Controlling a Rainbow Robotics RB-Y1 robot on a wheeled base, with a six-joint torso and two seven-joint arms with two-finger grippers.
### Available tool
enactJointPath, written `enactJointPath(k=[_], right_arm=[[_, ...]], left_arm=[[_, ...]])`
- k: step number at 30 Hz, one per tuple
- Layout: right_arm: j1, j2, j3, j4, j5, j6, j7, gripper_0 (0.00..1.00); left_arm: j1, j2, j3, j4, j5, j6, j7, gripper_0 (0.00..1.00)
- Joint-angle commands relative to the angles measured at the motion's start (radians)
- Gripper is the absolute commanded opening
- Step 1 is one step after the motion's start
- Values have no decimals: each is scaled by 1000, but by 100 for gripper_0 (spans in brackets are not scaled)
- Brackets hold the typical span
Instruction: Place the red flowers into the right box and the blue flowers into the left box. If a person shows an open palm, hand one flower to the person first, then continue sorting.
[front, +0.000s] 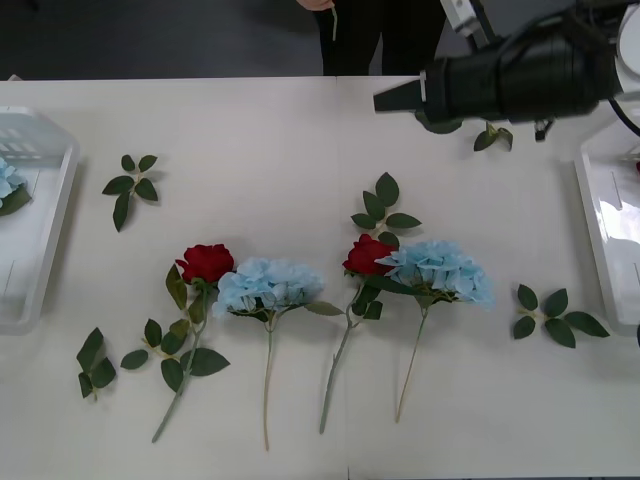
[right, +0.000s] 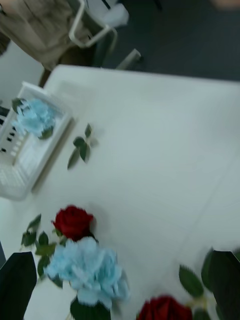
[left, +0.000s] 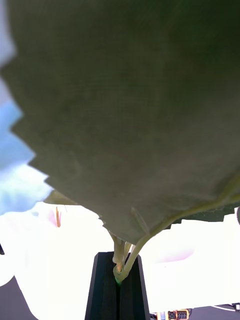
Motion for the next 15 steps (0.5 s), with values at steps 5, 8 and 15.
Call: enactJointPath(k=[5,8,15], right_arm=[[311,-162,-63,-463,223,78,-428,100],[408,-162,-61,-570,341,113,-567,100],[565,-134,-40,-736,579,197,-784,100]], left_arm=[[2,47,26,-4,-5,-11,-51,0],[2,47,26,-4,-5,-11,-51,0],[2,47,26,-4,-5,-11,-51,0]])
